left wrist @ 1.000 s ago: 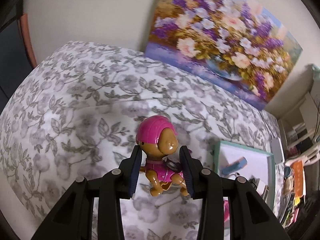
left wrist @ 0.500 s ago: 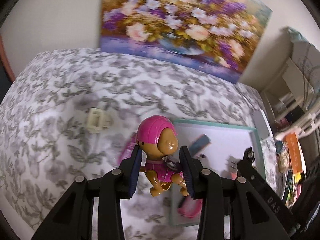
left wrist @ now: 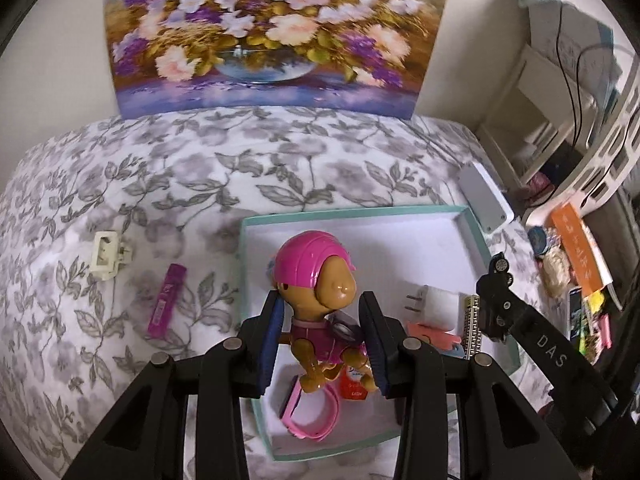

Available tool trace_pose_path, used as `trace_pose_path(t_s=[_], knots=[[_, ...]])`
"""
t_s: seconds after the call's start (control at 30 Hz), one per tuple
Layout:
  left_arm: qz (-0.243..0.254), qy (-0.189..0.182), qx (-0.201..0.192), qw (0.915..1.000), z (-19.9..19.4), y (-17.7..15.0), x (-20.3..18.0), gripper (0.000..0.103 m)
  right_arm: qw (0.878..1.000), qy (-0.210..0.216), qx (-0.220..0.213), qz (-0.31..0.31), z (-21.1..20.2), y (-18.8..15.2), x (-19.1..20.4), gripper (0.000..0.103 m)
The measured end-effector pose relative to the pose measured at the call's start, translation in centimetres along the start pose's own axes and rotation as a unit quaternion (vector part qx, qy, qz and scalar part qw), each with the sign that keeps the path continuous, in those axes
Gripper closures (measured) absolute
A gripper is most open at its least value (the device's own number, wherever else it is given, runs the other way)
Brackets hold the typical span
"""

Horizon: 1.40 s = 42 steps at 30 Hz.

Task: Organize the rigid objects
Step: 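Carry the black car and dog figure into the teal tray and open both tools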

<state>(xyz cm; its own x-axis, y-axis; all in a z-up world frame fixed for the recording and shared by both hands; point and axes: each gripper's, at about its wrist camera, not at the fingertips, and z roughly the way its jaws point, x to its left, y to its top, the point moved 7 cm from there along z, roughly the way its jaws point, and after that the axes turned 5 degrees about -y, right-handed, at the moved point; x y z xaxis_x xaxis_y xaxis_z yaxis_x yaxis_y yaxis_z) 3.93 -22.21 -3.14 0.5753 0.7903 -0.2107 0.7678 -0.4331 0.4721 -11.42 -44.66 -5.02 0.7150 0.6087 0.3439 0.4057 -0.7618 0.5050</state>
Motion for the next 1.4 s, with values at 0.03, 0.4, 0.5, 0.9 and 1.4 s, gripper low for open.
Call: trace_pose_path(t_s=[0.03, 0.4, 0.5, 0.9, 1.4], knots=[[0.003, 0.006, -0.002, 1.0, 0.1, 0.2, -0.3, 0.063, 1.0, -0.005, -0.001, 0.001, 0.1, 0.1, -0.3, 0.067], [0.052, 0.022, 0.008, 0.9984, 3.1, 0.2, -3.4, 0.063, 0.999, -0.045, 0.006, 0.006, 1.1, -0.2, -2.3, 0.067], [0.056, 0.022, 0.015, 0.9981, 3.7, -0.1, -3.4, 0.063, 0.998, -0.065, 0.012, 0.004, 1.6, -0.5, -3.1, 0.067], [0.055, 0.016, 0.044, 0.9974, 5.0, -1.1, -3.3, 0.062, 0.997, -0.069, 0.029, 0.008, 2.2, -0.9, -3.2, 0.067], [0.066, 0.017, 0.064, 0.9956, 5.2, -1.5, -3.4, 0.053, 0.997, -0.064, 0.039, -0.002, 2.1, -1.1, -2.4, 0.053]])
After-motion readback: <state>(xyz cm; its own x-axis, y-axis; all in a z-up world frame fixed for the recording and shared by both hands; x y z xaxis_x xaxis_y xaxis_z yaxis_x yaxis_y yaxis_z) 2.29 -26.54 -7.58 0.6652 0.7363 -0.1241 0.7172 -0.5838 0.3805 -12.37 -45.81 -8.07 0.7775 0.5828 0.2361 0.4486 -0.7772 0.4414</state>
